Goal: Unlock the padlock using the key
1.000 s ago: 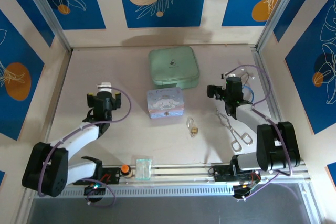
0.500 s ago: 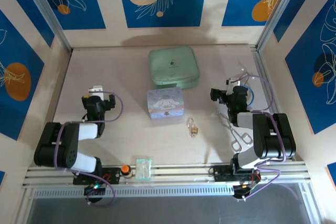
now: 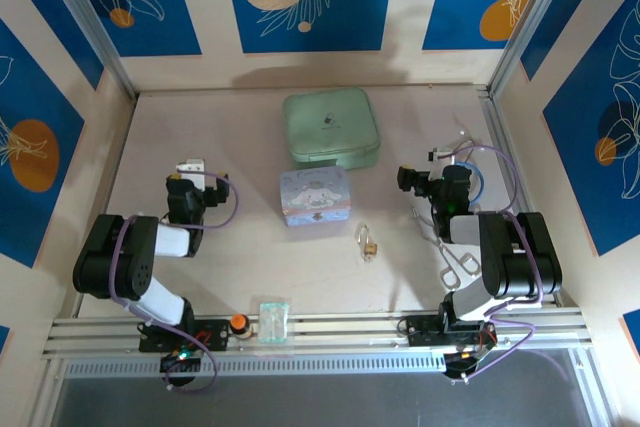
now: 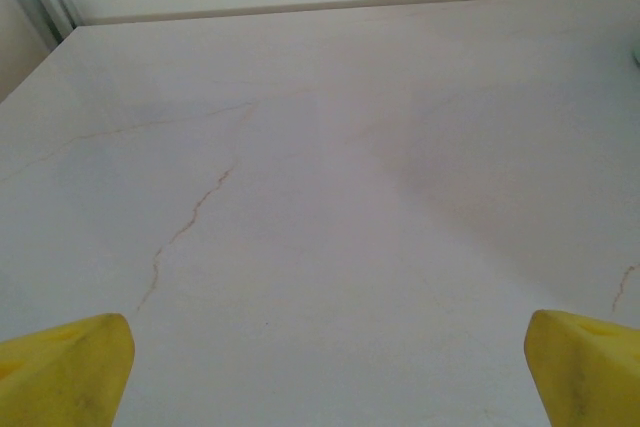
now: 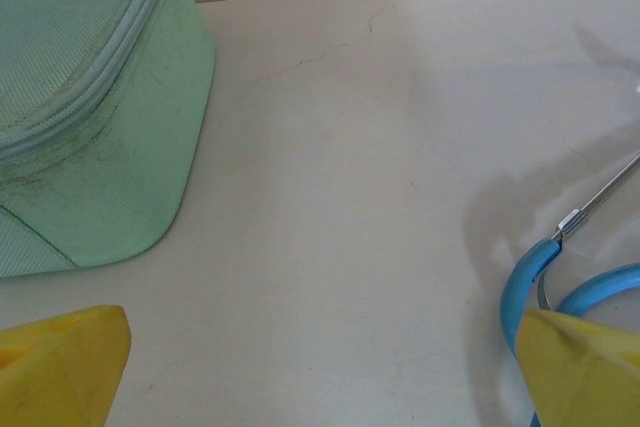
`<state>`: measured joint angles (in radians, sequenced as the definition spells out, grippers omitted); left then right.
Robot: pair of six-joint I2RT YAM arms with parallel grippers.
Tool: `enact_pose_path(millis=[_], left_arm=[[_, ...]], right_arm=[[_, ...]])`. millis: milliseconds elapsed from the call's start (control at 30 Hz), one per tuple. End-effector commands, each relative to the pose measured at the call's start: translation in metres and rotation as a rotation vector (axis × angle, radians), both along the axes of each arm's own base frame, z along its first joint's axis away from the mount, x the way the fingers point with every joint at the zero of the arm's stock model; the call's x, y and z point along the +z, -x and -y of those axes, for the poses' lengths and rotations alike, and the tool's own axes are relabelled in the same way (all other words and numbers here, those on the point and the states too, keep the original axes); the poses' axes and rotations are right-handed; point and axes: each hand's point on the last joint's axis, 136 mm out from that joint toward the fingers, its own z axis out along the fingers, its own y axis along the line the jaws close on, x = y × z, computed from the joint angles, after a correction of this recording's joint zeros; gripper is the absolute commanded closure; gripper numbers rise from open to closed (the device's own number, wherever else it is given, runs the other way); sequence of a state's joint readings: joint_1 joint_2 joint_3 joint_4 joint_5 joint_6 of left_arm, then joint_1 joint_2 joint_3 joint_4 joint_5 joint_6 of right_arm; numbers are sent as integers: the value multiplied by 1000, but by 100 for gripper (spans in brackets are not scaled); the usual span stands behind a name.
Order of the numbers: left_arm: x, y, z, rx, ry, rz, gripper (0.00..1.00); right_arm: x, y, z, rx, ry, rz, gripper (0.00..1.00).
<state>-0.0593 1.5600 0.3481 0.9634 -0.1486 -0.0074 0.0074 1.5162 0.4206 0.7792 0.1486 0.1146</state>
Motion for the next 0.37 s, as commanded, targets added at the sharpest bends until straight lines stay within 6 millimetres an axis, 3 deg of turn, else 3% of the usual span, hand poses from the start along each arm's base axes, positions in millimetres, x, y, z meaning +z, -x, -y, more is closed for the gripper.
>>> enact_pose_path(millis=[0, 333], left_arm=[[5, -3, 5, -35, -7, 18, 0], [4, -3, 6, -37, -5, 17, 0]], right_arm=[[4, -1, -3, 17, 6, 28, 1], [4, -1, -4, 25, 0, 25, 1]])
